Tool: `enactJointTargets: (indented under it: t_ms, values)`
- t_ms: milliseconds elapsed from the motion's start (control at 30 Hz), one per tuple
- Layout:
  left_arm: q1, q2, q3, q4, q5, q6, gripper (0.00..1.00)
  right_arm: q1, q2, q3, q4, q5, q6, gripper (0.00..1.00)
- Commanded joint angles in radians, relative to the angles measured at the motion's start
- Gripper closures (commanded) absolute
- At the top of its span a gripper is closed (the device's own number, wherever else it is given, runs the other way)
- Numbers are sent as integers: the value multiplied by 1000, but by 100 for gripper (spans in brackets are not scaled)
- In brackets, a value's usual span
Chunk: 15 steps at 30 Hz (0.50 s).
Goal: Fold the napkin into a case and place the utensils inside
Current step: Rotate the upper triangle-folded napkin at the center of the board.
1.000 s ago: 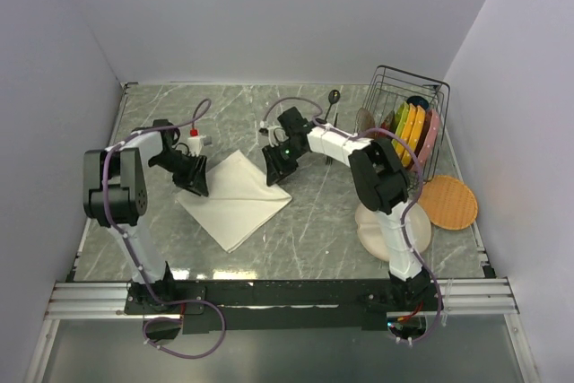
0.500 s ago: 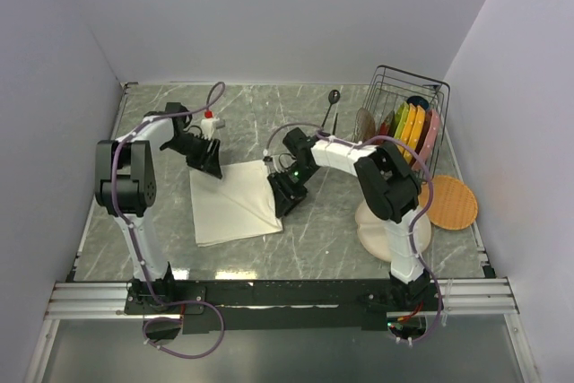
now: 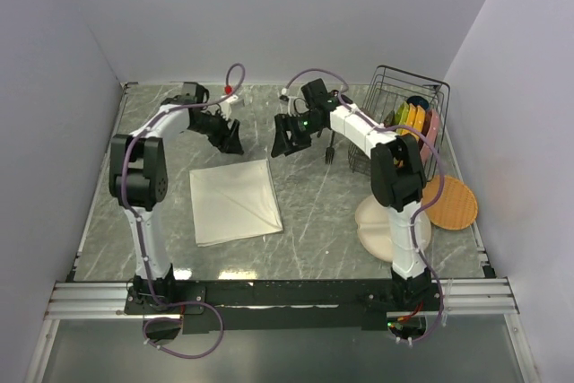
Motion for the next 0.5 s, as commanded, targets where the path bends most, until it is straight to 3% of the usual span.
enactJointTargets:
  t_ms: [0, 67, 267, 467]
  values:
    - [-38, 89, 95, -29, 39, 120, 29, 13, 74, 48, 27, 27, 44, 28]
    - [-52, 119, 129, -101, 62, 175, 30, 13, 91, 55, 40, 21, 58, 22]
    - [-89, 161, 134, -129, 64, 229, 35, 11, 136, 41, 67, 12, 96, 17]
    - [-117, 175, 109, -175, 65, 301, 50, 10, 154, 9, 107, -34, 116, 14]
